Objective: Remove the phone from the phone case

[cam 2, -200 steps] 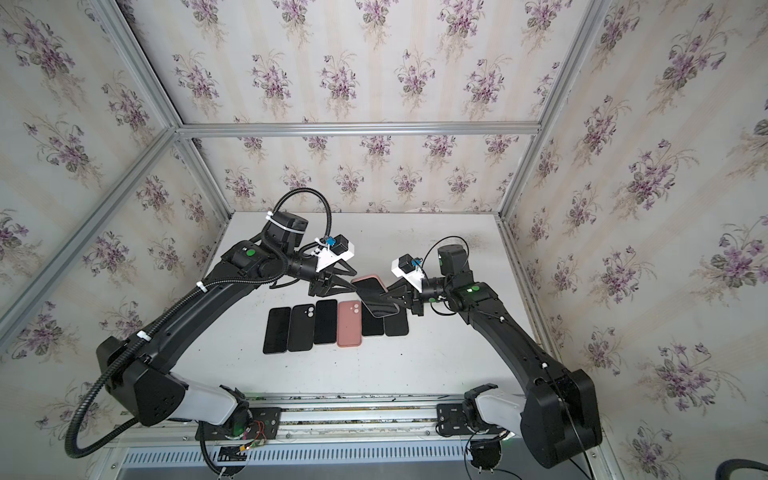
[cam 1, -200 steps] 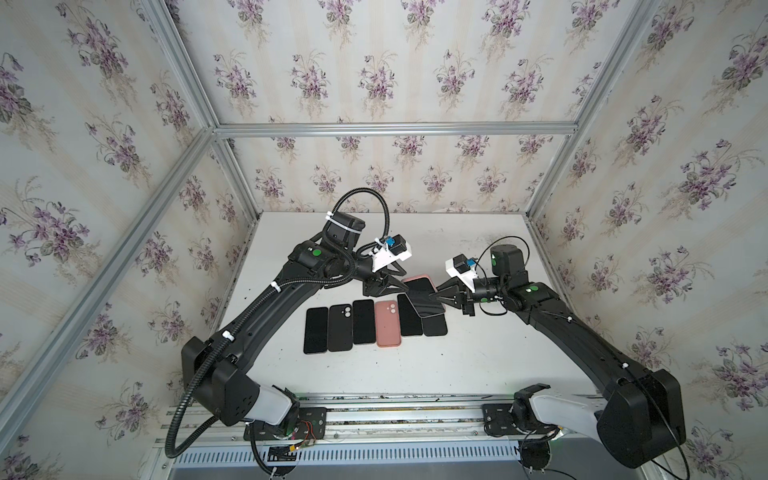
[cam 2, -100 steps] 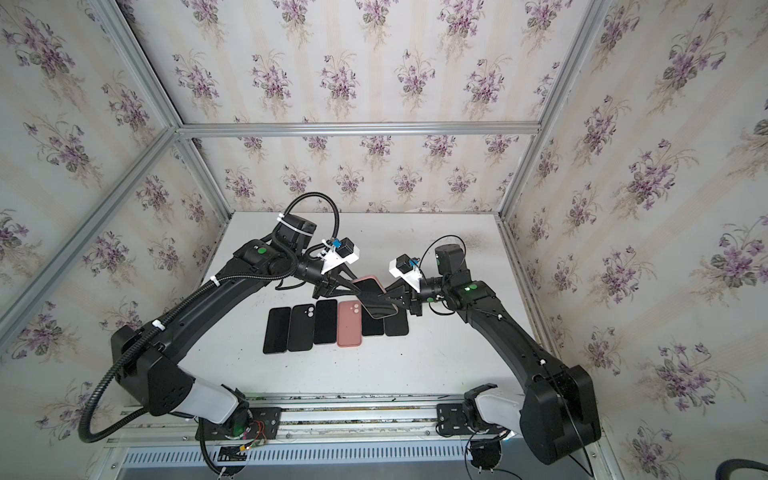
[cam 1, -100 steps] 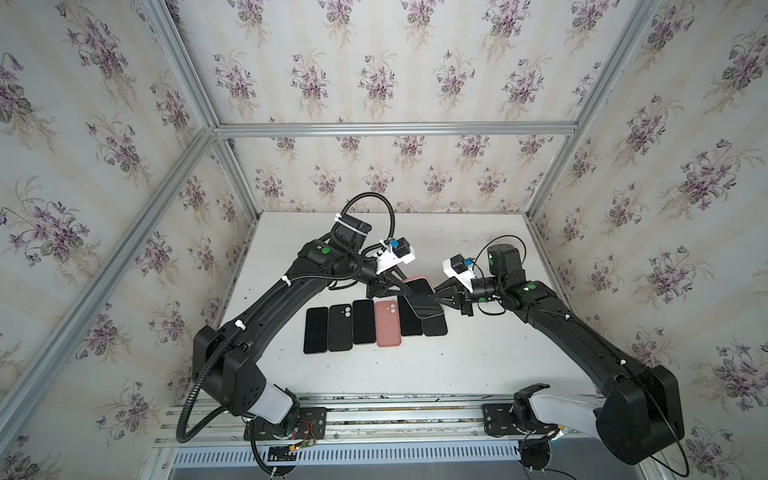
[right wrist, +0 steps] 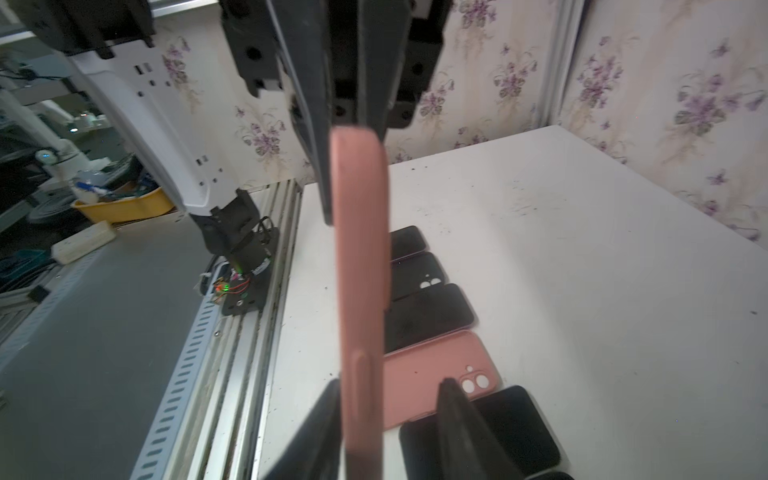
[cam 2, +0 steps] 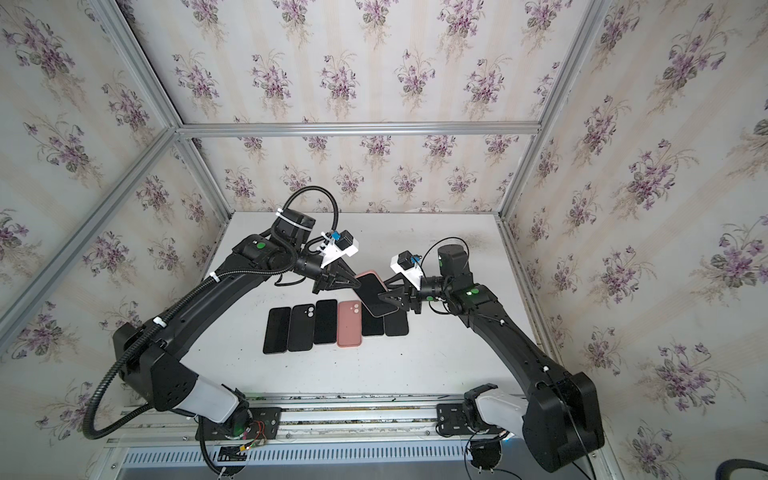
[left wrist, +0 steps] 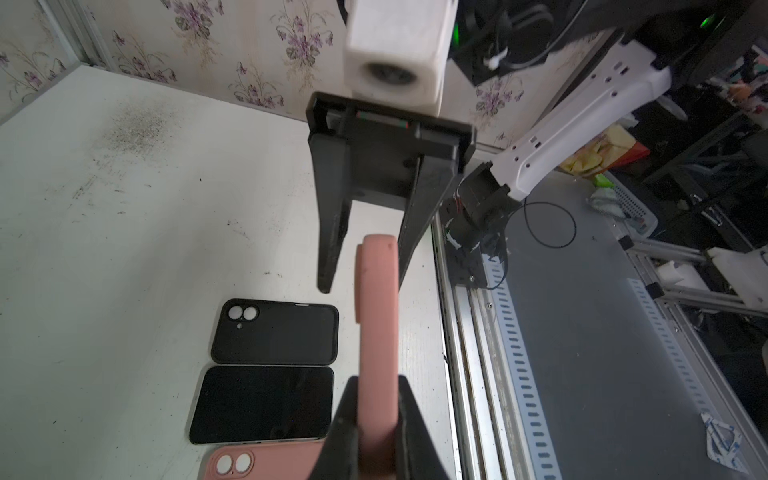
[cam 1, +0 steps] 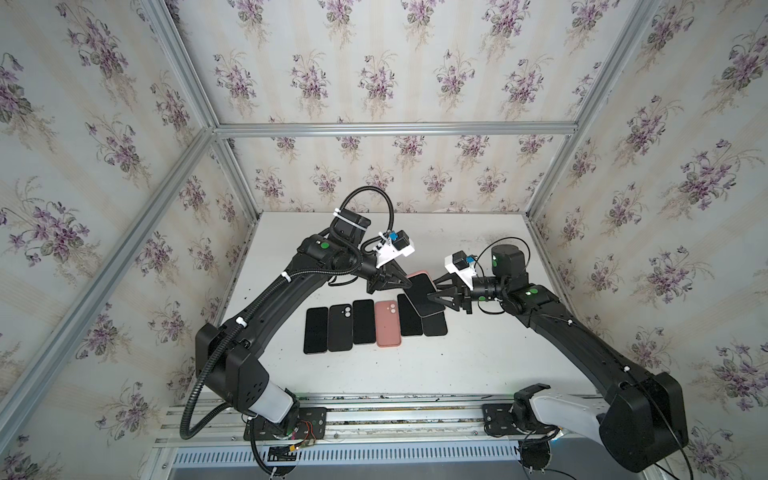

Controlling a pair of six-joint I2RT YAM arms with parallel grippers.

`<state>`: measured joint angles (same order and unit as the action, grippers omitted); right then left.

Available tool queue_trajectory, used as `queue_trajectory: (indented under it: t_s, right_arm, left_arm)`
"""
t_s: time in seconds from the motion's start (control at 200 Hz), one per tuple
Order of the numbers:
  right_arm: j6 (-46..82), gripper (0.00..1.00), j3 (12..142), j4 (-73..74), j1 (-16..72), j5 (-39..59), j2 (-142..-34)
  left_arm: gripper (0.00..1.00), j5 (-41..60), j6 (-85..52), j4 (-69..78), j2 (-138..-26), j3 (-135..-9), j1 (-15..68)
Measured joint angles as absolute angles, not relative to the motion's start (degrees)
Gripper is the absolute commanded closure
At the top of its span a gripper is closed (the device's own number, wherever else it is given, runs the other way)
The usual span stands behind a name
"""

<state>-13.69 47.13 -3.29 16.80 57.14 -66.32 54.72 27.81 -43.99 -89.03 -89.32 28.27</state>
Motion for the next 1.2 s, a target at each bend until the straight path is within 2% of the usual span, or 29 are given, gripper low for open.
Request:
queue_trajectory:
  t_s: [0.11, 0.22, 0.31, 0.425, 0.545, 0.675, 0.809, 1.199]
  right_arm:
    - [-1.3, 0.34, 46.0, 5.2, 16.1, 48.1, -63.2]
    - [11.4, 0.33, 47.9, 8.8, 16.0, 37.5, -60.1]
    - [21.6, 0.34, 51.4, 9.0, 15.8, 30.0, -59.2]
    - [33.4, 0.36, 53.2, 9.5, 15.7, 25.1, -59.6]
    - [44.2, 0.38, 51.9, 12.6, 15.8, 24.9, -61.9]
    - [52.6, 0.39, 49.4, 19.3, 17.1, 25.8, -64.5]
    - [57.6, 0.41, 48.8, 27.4, 19.1, 27.5, -66.7]
    - [64.2, 0.60, 48.7, 39.9, 22.0, 31.0, -71.8]
  left_arm:
    - [1.00, 54.7, 18.9, -43.6, -90.8, -96.4, 26.1]
    - [1.00, 54.2, 6.2, -40.8, -91.8, -102.1, 23.2]
    - [1.00, 53.8, -8.1, -34.3, -91.2, -102.3, 19.8]
    - [1.00, 52.1, -27.9, -24.1, -89.6, -98.4, 16.7]
    - [1.00, 51.8, -42.4, -17.4, -88.9, -96.4, 16.6]
    - [1.00, 52.1, -50.1, -13.3, -88.7, -95.4, 16.6]
    - [1.00, 52.1, -53.6, -12.3, -88.7, -93.9, 16.6]
    - [1.00, 51.8, -58.4, -6.3, -88.5, -90.7, 16.8]
